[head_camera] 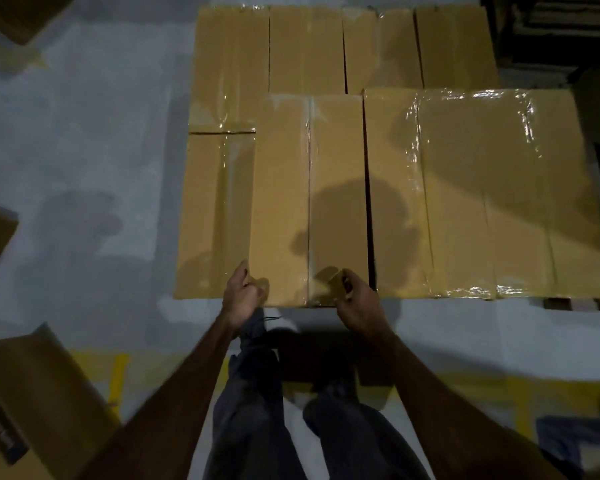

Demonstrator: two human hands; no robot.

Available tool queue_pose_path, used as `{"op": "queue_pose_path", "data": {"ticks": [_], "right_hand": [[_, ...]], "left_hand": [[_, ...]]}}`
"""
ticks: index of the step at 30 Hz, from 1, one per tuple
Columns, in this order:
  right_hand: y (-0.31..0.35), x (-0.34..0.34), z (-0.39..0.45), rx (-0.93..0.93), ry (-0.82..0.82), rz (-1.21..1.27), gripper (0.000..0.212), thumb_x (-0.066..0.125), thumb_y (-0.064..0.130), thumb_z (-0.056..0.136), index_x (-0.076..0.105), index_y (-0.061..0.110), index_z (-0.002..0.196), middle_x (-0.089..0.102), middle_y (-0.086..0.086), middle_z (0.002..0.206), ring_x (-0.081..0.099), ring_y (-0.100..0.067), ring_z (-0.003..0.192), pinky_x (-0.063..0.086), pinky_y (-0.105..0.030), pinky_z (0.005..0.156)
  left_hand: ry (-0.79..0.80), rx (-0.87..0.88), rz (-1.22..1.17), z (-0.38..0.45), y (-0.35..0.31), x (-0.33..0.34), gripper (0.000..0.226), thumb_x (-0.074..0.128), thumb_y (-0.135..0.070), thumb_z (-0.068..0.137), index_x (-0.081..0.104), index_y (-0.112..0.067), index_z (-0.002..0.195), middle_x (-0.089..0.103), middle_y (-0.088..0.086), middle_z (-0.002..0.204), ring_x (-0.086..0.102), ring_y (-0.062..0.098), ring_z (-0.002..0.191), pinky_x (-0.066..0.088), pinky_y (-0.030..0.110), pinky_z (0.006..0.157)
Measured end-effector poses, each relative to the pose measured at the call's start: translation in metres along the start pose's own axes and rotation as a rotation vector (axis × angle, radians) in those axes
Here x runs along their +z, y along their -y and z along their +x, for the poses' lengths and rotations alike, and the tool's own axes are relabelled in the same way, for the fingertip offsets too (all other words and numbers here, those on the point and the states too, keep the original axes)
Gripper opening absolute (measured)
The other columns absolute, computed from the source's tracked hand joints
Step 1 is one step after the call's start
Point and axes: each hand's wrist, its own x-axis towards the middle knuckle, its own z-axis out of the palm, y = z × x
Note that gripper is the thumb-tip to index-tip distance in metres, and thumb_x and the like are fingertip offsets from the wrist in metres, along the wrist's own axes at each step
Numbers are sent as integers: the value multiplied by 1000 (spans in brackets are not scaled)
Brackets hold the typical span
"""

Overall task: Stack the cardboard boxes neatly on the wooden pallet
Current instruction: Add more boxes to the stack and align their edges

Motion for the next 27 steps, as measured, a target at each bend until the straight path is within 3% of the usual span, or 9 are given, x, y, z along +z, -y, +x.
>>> {"op": "queue_pose_path", "data": {"ticks": [2,5,7,9,13,16,18,22,27], "right_hand": [[-16,-3,-8,17,-7,-36,29,57,22,105,58,24,134,66,8,115,60,-10,98,54,-41,97],[-37,-8,-21,112,-56,-79,58,62,13,99,43,11,155,55,-10,150,54,-27,132,45,-46,112],[-50,-8,-27,181,-99,-45,62,63,14,99,40,9,157,50,-12,155,49,-31,140,41,-47,115],[-54,-7,-30,240,-120,0,62,63,14,99,40,10,157,49,-12,155,49,-30,139,43,-46,114],[-55,2,-29,333,-118,163,66,63,7,100,36,11,160,53,-10,150,60,-22,117,52,-34,94],[-58,12,-19,391,-105,269,71,63,8,98,33,13,163,49,-11,156,56,-28,130,50,-49,110],[-61,18,-13,414,-108,320,67,62,5,97,38,11,160,52,-12,153,56,-30,130,50,-49,110],[-53,21,-19,431,-161,408,65,56,-4,97,41,11,158,59,-6,141,64,-28,112,55,-35,86],[-53,21,-20,410,-220,471,69,50,-7,103,26,11,165,38,-8,165,57,-23,123,50,-29,90]], "left_hand": [[30,30,30,-6,12,2,63,48,25,84,54,0,141,63,17,117,62,26,94,53,23,69],[18,12,23,-5,29,2,54,61,17,80,64,-5,128,66,12,105,60,29,97,51,36,79],[-22,-21,123,-7,37,1,38,69,3,87,67,-16,120,67,1,96,62,26,96,51,37,81],[-54,-37,202,-9,39,0,32,70,-11,93,66,-25,121,66,-5,95,62,23,93,51,37,79],[-68,-22,228,-6,48,-2,28,68,-17,98,66,-16,126,63,-9,89,58,18,83,48,32,78],[-75,-13,238,-4,48,-4,30,70,-16,99,66,-17,128,66,-6,93,61,16,82,48,31,78],[-69,-8,228,-2,47,-5,30,70,-15,99,66,-17,129,67,-4,98,62,14,83,50,31,80],[-85,19,185,-1,47,-4,32,71,-10,98,67,-14,129,67,-1,96,59,13,77,48,26,72],[-74,67,132,-3,46,0,33,72,-9,96,69,-20,127,71,0,101,62,13,82,51,26,78]]}}
